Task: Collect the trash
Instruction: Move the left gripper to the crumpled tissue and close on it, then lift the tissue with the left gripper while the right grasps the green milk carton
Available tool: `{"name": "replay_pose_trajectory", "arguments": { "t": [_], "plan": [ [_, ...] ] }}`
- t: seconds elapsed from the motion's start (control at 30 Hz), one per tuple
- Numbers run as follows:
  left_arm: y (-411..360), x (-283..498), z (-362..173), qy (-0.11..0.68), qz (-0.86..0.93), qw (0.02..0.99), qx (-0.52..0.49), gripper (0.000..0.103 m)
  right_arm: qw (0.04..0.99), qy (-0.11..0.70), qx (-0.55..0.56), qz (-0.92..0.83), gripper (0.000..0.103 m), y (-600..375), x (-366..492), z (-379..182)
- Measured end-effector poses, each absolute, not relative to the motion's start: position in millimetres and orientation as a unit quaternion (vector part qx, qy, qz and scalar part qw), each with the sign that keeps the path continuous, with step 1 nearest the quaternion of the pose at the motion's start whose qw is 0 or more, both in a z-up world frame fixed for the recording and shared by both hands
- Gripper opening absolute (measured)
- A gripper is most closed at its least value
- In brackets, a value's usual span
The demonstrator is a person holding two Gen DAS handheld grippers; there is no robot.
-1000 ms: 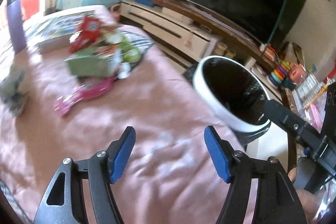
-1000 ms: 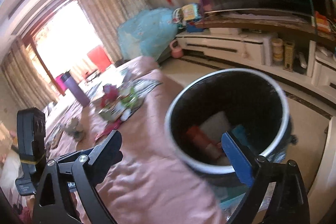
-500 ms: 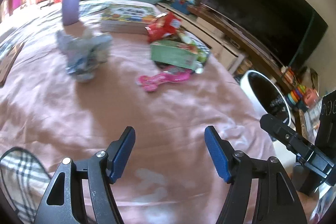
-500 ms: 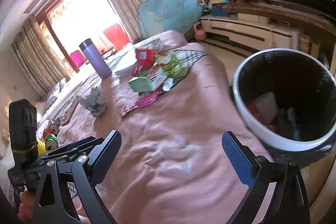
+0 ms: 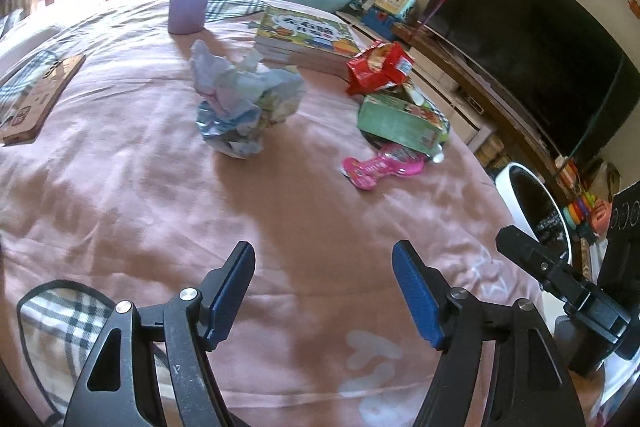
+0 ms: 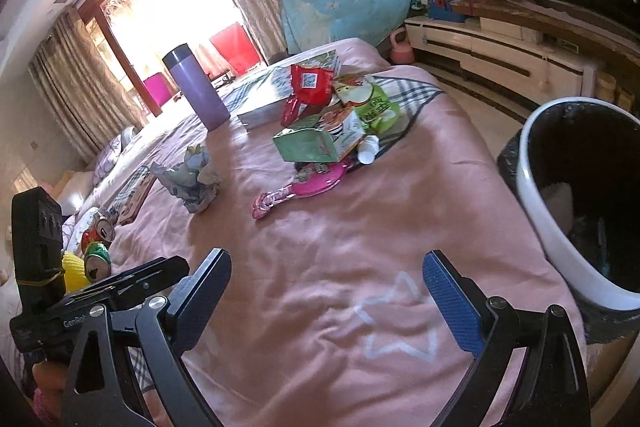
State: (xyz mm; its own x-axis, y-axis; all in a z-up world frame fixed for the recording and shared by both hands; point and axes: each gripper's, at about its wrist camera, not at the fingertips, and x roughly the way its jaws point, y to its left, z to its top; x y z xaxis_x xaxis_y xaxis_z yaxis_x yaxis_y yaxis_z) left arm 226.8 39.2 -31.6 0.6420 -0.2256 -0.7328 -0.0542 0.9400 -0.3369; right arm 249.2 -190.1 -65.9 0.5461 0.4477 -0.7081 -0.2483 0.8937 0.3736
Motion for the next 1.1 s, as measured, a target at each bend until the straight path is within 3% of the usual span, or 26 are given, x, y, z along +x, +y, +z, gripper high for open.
{"name": "replay_pose_trajectory", "arguments": {
  "t": [0.4,0.7,0.77,0.87,0.9,0.93,1.1],
  "plan": [
    [73.7,262.9,-24.0,0.403,-0.011,0.901,-0.16,0.075,0.854,0.449,0.153,0.214,0.096,-159.1,279.7,-81.2],
    [94.4,316.3,-36.4,0.404,-0.007,0.899,-0.166,0.075,0.844,0.466,0.204,0.169,0.083,-144.7,315.0,-103.3],
    [94.7,327.8,-43.1,0.409,-0.007,0.898,-0.161,0.073,0.846,0.464,0.212,0.157,0.076,-142.6,321.6,-104.4],
    [92.4,339.3,-53.6,0.419,-0.021,0.894,-0.157,0.047,0.851,0.466,0.2,0.133,0.054,-139.4,328.0,-106.5],
    [93.1,340.1,-55.8,0.422,-0.024,0.893,-0.156,0.037,0.853,0.467,0.194,0.126,0.042,-138.6,329.0,-106.8],
    [92.3,342.7,-59.4,0.425,-0.031,0.891,-0.156,0.036,0.853,0.469,0.191,0.123,0.031,-138.4,329.7,-107.9],
    [87.9,340.2,-59.4,0.418,-0.041,0.896,-0.147,0.032,0.851,0.463,0.208,0.134,0.018,-149.0,324.2,-107.2]
  ]
}}
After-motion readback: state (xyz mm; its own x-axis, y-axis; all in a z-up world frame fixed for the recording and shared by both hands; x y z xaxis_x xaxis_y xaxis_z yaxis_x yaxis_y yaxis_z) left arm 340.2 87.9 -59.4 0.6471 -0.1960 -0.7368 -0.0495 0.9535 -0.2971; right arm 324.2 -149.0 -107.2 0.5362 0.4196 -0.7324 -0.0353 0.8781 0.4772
